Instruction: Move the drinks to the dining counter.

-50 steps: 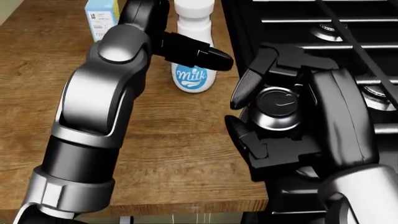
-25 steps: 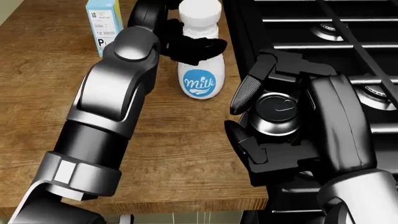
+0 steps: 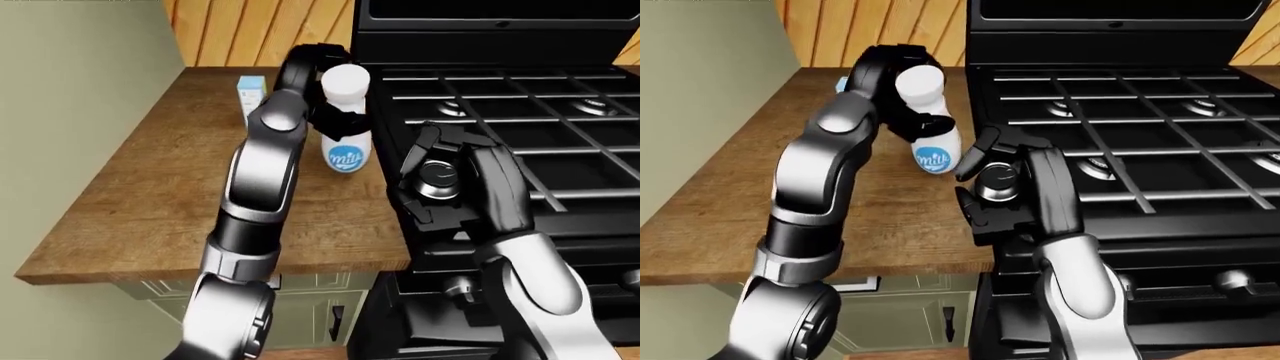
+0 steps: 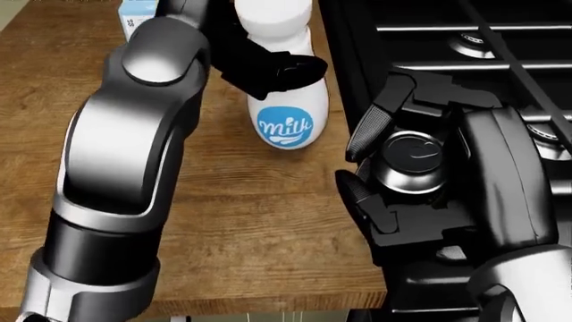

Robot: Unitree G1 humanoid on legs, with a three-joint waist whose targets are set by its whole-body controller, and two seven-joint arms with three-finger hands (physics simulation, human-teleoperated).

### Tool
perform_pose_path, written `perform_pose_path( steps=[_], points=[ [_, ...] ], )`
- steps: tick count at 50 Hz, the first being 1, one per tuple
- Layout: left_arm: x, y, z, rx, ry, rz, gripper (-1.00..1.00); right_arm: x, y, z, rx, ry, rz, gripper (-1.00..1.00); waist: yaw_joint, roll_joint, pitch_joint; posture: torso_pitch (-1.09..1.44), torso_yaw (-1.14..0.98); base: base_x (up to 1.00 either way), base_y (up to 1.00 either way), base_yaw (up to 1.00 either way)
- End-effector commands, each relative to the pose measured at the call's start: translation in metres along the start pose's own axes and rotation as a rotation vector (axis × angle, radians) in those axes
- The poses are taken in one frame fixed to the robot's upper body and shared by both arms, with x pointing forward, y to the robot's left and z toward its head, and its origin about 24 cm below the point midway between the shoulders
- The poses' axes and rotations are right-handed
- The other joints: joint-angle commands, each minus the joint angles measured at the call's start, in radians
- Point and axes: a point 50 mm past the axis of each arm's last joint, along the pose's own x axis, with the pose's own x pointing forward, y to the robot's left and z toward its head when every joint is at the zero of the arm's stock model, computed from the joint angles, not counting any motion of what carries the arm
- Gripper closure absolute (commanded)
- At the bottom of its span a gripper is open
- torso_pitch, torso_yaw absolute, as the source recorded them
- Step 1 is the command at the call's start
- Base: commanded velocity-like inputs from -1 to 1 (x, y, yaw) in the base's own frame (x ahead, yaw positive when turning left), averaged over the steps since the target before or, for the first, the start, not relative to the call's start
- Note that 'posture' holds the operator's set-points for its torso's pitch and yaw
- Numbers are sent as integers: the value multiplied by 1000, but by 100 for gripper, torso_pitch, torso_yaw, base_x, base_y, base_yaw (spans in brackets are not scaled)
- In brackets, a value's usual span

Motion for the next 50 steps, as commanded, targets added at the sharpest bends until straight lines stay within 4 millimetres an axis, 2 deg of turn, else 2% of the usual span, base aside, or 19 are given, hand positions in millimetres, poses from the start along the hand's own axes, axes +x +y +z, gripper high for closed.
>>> perform_pose_path(
  steps=[1,3,9,12,13,25,29,32,33,34,36,37,39,43,48,49,50],
  points=[
    [-10,4,27,12,-101,8,100,-3,-2,14,-8,-93,-8,100,0,-3,-28,0,0,0,0,0],
    [-20,5,34,16,-116,-1,100,-3,-4,15,-7,-95,-14,100,0,-4,-27,0,0,0,0,0],
    [-30,12,42,14,-137,9,100,-5,-7,17,-6,-99,-22,100,2,-6,-22,0,0,0,0,0],
    [-31,14,42,16,-138,14,100,-6,-9,17,-8,-100,-24,100,6,3,-65,0,0,-43,0,0],
    [-32,14,43,15,-139,15,100,-6,-8,18,-8,-100,-24,100,7,3,-66,0,0,-66,0,0],
    [-34,11,45,12,-148,-5,100,-6,-8,17,-9,-102,-18,100,4,9,-50,0,0,-75,0,0],
    [-33,11,44,8,-147,-2,100,-6,-7,16,-9,-100,-18,100,12,21,-43,0,0,-78,0,0],
    [-33,11,44,7,-149,2,100,-6,-7,15,-7,-98,-17,100,21,27,-48,0,0,-78,0,0],
    [-33,11,44,6,-150,2,100,-6,-7,14,-7,-97,-16,100,23,38,-50,0,0,-79,0,0],
    [-33,11,44,6,-152,3,100,-6,-7,14,-7,-97,-16,100,26,71,-56,0,0,-81,0,0],
    [-33,12,45,5,-155,6,100,-6,-6,14,-7,-97,-15,100,31,64,-53,0,0,-82,0,0],
    [-33,12,45,4,-157,8,100,-6,-6,14,-6,-97,-16,100,36,69,-65,0,0,-83,0,0],
    [-33,12,45,3,-157,9,100,-6,-7,14,-7,-97,-16,100,35,73,-71,0,0,-82,0,0],
    [-33,10,44,7,-156,4,100,-6,-7,14,-4,-97,-18,100,31,64,-69,0,0,-82,0,0],
    [-33,9,44,7,-156,2,100,-7,-8,14,0,-95,-22,100,24,38,-29,0,0,-82,0,0],
    [-34,9,45,7,-157,0,100,-7,-9,13,2,-93,-25,100,24,17,-30,0,0,-50,-5,0],
    [-34,8,45,6,-157,1,100,-7,-9,14,3,-93,-26,100,25,-19,-23,0,0,-37,-8,0]
  ],
)
